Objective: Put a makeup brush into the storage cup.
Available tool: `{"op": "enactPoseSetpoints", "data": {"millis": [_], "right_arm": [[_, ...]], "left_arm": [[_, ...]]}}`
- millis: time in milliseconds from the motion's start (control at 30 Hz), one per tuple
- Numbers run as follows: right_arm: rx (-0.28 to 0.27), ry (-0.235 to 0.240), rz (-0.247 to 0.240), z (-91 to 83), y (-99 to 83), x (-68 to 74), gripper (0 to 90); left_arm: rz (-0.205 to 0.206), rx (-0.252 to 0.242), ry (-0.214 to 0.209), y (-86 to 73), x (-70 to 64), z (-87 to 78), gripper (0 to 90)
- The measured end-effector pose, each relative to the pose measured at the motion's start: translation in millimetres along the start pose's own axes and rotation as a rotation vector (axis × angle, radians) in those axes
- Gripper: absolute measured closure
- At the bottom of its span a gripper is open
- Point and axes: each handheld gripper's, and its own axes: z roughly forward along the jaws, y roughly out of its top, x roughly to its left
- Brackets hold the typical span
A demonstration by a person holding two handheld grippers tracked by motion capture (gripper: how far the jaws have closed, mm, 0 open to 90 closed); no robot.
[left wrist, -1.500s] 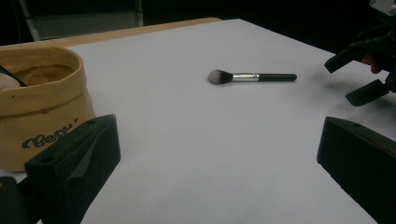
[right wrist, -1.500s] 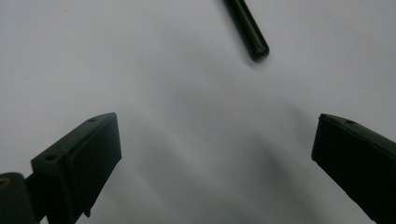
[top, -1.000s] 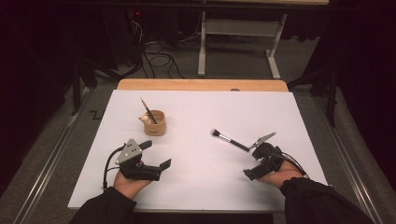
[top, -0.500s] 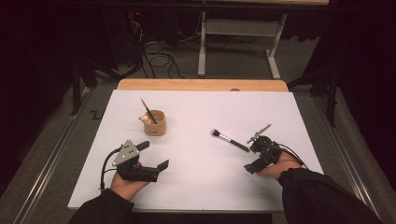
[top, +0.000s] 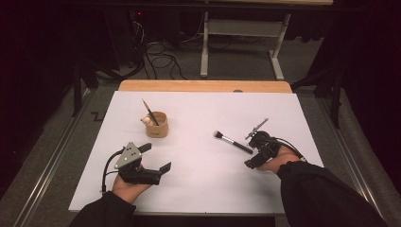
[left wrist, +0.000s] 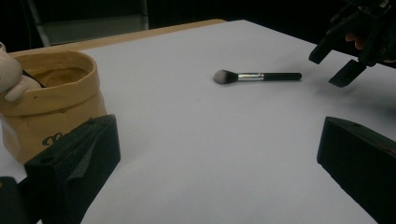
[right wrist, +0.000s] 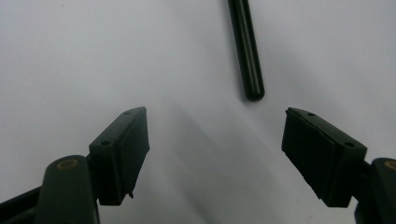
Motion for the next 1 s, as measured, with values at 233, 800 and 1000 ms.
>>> {"op": "enactPoseSetpoints", "data": {"millis": [233,800,1000], "right_arm": [[-0.002,-0.003,-0.005,0.7,11.7,-6.1,28.9],[0.014,0.031,-0.064,16.4,28.6,-23.5,51.4],[0.016,0.032,-0.082,20.2,29.8,-25.0,57.9]], "left_arm": [[0.009,0.005,-0.004,-0.4,-1.0,0.9,0.1],[0.01,0.012,-0.007,-1.2,-0.7,0.9,0.2],[0.011,0.016,-0.009,-1.2,-0.2,1.4,0.1]]}}
